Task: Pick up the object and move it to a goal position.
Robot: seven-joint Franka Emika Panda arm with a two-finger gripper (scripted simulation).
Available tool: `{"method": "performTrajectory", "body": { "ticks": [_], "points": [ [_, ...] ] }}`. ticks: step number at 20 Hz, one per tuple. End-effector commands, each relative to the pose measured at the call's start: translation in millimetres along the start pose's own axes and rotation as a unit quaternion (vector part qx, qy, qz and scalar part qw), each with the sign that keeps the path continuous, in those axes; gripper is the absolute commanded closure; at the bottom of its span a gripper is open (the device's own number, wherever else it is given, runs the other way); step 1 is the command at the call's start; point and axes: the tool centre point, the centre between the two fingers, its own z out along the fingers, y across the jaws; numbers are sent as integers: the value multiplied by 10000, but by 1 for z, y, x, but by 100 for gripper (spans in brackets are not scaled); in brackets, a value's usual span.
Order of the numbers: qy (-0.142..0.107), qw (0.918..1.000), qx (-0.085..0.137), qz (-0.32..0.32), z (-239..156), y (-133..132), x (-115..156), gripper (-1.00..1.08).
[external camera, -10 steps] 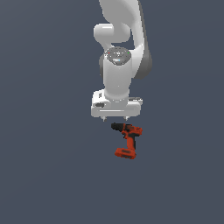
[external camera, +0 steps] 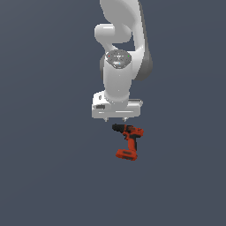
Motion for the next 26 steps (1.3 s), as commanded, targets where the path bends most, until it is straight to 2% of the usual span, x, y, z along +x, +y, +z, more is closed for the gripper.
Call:
{"method": "performTrajectory", "body": {
  "ticks": [1, 9, 16, 21, 26],
  "points": [
    [-5, 10000, -2, -9, 0, 0, 0, -60],
    [-1, 9994, -54, -351, 8, 0, -2, -60],
    [2, 9938, -157, -1101, 24, -2, -6, -60],
    [-2, 9815, -247, -1897, 41, -4, -10, -60],
    [-10, 9609, -324, -2750, 59, -9, -16, -60]
  ]
}}
